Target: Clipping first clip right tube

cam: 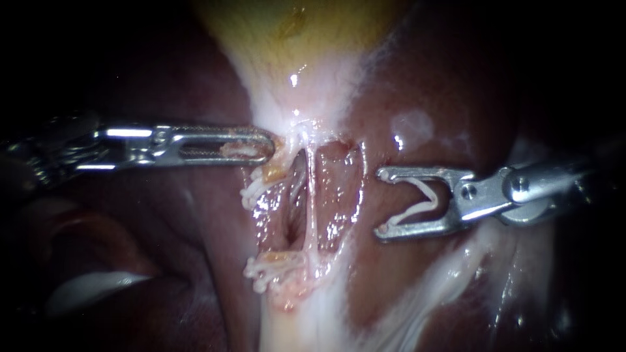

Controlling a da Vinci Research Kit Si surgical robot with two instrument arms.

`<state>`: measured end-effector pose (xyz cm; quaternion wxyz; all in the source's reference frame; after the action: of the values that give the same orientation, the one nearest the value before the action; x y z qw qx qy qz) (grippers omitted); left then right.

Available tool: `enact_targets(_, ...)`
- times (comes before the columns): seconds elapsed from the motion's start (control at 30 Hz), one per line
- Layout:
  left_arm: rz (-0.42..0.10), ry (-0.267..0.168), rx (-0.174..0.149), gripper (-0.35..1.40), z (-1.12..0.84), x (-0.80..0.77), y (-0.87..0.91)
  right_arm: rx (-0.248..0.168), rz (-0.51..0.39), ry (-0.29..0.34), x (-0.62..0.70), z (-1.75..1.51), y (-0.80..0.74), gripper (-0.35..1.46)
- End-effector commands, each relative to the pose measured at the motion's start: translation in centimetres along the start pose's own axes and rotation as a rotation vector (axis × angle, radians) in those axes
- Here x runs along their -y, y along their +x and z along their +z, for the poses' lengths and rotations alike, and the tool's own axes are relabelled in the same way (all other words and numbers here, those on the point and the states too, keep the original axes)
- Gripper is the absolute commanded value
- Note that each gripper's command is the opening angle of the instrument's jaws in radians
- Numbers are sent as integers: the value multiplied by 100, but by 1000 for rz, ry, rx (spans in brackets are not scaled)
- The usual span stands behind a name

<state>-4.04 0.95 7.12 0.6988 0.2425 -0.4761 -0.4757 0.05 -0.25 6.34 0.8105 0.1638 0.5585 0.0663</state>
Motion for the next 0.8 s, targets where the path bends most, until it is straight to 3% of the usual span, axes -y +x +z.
enact_targets(0.03,0,-1,0,-35,-1,0,0,0,0,0,0,-1,0,50)
enact_targets(0.33,-3,2,-3,-35,-10,5,-4,0,-1,2,1,-2,0,50)
enact_targets(0.5,-12,1,-11,-35,-37,13,-19,0,-1,2,1,-2,0,50)
enact_targets(0.8,-29,-10,27,-35,-84,24,-42,0,-1,1,1,-2,0,50)
